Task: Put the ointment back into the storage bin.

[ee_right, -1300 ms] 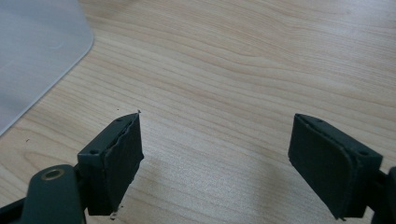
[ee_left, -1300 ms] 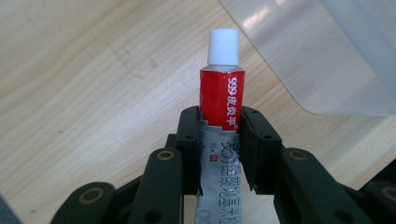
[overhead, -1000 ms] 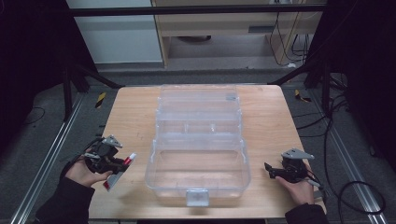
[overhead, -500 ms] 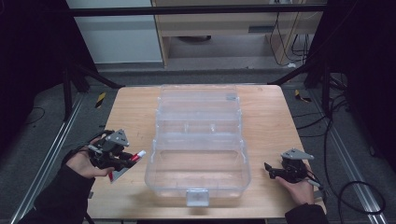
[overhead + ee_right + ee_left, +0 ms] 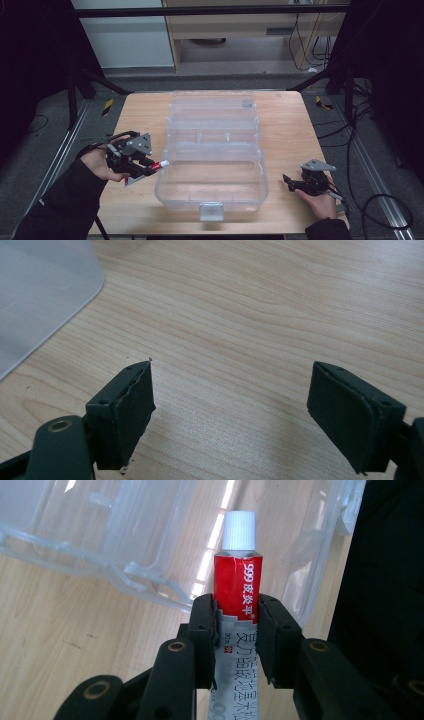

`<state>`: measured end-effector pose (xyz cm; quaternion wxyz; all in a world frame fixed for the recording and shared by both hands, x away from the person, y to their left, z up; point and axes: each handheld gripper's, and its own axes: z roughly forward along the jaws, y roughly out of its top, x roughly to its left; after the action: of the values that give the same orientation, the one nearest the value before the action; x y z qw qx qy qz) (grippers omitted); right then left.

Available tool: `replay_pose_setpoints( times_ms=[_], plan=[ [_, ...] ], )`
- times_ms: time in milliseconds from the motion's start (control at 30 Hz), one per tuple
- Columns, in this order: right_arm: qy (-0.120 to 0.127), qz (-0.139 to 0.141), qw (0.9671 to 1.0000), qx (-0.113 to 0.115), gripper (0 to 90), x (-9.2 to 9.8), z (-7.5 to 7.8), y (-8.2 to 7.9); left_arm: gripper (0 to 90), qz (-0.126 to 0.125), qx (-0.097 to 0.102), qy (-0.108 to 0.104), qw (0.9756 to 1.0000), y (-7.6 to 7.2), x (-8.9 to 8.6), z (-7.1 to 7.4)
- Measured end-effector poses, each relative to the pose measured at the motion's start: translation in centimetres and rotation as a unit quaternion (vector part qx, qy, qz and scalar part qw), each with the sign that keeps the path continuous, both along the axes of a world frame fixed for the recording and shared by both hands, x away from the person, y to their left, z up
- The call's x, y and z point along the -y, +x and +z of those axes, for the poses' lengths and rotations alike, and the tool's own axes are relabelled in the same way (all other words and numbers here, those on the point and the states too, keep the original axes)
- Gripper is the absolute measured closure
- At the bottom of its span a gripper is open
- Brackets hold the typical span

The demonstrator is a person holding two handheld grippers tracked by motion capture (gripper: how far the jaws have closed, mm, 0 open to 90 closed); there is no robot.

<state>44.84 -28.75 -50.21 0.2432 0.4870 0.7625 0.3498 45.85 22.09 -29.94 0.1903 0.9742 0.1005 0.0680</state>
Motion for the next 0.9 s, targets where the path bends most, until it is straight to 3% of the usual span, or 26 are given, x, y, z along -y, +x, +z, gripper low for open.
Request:
replay_pose_setpoints(
  times_ms=[367, 900],
  plan=[
    [-0.004, 0.005, 1.0, 0.001, 18.9, -0.1, -0.2, 0.0, 70.4, -0.061, -0.007, 0.029, 0.9977, 0.8, 3.7, 0.7],
    [-0.008, 0.009, 0.9999, 0.003, 18.9, 0.0, -0.2, 0.1, 70.4, -0.106, -0.024, 0.06, 0.9923, 1.8, 7.2, -0.5]
  ],
)
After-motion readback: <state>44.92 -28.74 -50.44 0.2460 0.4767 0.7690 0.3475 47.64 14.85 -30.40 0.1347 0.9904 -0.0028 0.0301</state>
